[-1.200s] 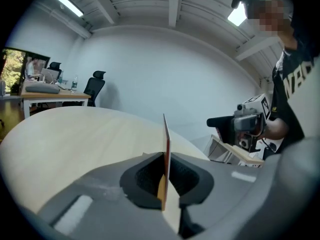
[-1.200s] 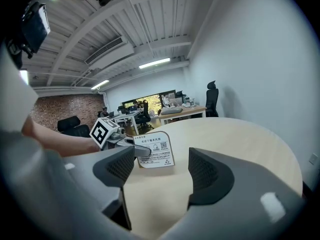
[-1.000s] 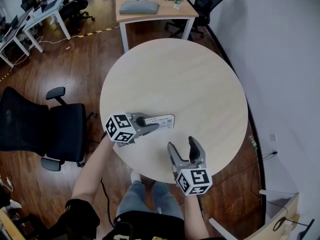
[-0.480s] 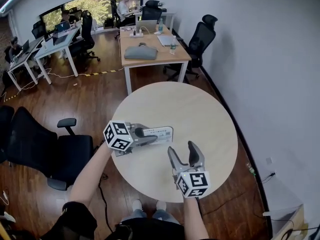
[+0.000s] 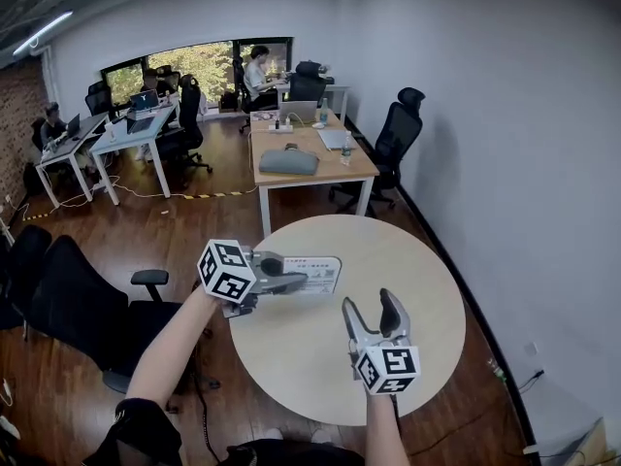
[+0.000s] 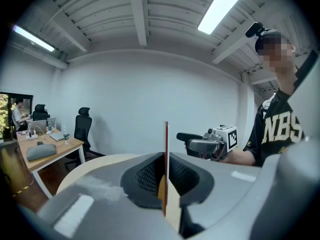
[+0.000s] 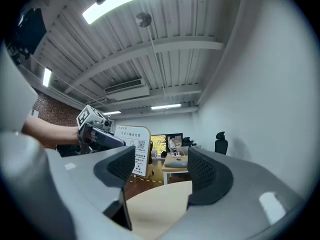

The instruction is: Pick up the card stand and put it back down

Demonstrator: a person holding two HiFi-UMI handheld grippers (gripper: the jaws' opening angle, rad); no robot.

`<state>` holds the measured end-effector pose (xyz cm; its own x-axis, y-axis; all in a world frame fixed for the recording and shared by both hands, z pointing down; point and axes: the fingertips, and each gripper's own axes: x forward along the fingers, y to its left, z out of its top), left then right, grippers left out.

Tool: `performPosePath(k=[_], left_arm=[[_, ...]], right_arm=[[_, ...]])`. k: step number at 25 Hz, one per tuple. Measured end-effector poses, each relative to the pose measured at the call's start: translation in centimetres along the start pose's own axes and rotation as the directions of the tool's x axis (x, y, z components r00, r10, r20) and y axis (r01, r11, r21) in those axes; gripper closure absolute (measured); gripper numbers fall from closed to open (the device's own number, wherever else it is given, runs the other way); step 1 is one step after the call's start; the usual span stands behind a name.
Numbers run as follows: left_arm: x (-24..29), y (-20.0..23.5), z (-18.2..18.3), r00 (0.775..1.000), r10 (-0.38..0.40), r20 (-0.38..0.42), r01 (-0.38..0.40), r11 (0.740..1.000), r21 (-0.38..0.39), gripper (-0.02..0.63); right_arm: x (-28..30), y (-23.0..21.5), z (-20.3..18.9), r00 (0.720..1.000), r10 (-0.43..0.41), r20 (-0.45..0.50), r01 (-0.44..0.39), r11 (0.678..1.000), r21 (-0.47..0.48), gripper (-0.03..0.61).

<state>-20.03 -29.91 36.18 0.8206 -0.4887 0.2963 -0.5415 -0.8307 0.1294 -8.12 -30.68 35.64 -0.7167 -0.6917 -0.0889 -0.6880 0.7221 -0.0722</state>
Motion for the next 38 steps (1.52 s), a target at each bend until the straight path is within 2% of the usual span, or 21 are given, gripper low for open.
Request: performPosePath(k=[6, 12, 15, 20, 27, 31, 38], left_arm=[[-1.5, -1.6, 2.9, 0.997, -0.005, 0.073, 0.003, 1.000, 0.026, 0.594], [-1.9, -2.2, 3.5, 0.995, -0.016, 0.102, 0.015, 1.000, 0.014, 0.593], [-1.9, -2.0, 3.7, 0.993, 0.007, 0.122, -0.010, 1.000, 0.025, 0.594], [-1.5, -2.2, 4.3, 0.987, 0.001, 0.162, -0.008, 0.999, 0.043, 0.594], [-0.5, -2.2, 4.4, 0.986, 0.009, 0.165, -0.016, 0.999, 0.043, 0.594], [0.9, -2.7, 4.2, 0.989, -0.017, 0.148, 0.011, 0.999, 0.047, 0.594], [4.6, -4.8, 3.7, 0.984, -0.115, 0.137, 0.108, 0.992, 0.061, 0.594]], right_arm=[[0.2, 0.8, 2.4, 0.998, 0.019, 0.057, -0.018, 1.000, -0.019, 0.256], [0.2, 2.0, 3.2, 0.996, 0.042, 0.075, -0.039, 0.998, -0.039, 0.261], [0.0, 2.0, 3.5, 0.996, 0.040, 0.083, -0.037, 0.998, -0.045, 0.262], [-0.3, 1.5, 3.2, 0.996, 0.026, 0.079, -0.023, 0.999, -0.045, 0.265], [-1.1, 1.4, 2.8, 0.999, 0.005, 0.051, 0.000, 0.997, -0.084, 0.267], [-2.1, 0.4, 2.9, 0.998, -0.025, 0.049, 0.028, 0.998, -0.058, 0.267], [-5.1, -1.7, 2.6, 0.993, -0.114, 0.032, 0.116, 0.992, -0.056, 0.267]])
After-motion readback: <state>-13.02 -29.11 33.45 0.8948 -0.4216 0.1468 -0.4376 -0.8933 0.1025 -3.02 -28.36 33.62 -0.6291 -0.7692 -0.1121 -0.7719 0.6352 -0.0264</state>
